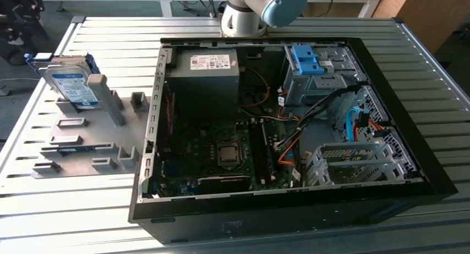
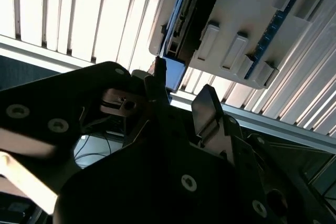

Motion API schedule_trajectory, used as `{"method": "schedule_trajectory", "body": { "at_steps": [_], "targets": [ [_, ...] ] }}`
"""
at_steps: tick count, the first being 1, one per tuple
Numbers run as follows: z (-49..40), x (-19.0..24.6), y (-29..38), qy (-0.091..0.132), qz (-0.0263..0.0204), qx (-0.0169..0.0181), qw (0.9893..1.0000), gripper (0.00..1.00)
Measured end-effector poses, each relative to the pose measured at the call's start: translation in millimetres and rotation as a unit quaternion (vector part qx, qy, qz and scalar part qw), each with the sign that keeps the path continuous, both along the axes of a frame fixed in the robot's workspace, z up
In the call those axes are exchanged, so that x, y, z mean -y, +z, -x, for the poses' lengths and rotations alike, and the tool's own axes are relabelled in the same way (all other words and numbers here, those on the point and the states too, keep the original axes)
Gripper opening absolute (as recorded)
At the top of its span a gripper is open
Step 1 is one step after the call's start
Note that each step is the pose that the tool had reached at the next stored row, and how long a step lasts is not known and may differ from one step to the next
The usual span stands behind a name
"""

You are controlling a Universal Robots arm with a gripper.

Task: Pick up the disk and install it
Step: 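Pick up the disk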

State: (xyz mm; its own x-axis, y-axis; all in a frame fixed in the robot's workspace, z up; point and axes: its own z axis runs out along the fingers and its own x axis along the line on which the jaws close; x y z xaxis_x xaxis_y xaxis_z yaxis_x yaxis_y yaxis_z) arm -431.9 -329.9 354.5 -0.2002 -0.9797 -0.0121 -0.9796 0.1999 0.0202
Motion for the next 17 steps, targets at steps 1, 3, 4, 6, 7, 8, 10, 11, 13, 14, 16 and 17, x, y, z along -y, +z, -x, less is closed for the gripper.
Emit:
{"method": "schedule_trajectory", "body": {
  "at_steps": [1, 3, 4, 6, 7, 8, 10, 11, 13, 14, 16, 17],
  "targets": [
    [1.5, -0.1, -1.2, 0.000, 0.0001, 0.0004, 1.0000, 0.47],
    [3.5, 0.0, -4.3, 0.001, 0.0000, 0.0019, 1.0000, 0.47],
    [4.0, 0.0, -5.8, 0.004, 0.0000, 0.0022, 1.0000, 0.47],
    [4.5, 0.0, -8.3, 0.009, -0.0001, 0.0028, 1.0000, 0.47],
    [4.6, 0.0, -9.4, 0.011, -0.0006, 0.0029, 0.9999, 0.47],
    [4.7, -0.1, -10.4, 0.014, -0.0015, 0.0030, 0.9999, 0.47],
    [4.9, -0.1, -11.3, 0.019, -0.0027, 0.0029, 0.9998, 0.47],
    [4.8, -0.1, -11.3, 0.020, -0.0027, 0.0029, 0.9998, 0.47],
    [4.8, 0.0, -11.4, 0.021, -0.0027, 0.0029, 0.9998, 0.47],
    [4.8, 0.0, -11.5, 0.021, -0.0027, 0.0029, 0.9998, 0.47],
    [4.8, 0.0, -11.5, 0.021, -0.0027, 0.0030, 0.9998, 0.47],
    [4.8, 0.0, -11.5, 0.021, -0.0027, 0.0030, 0.9998, 0.47]
  ]
}}
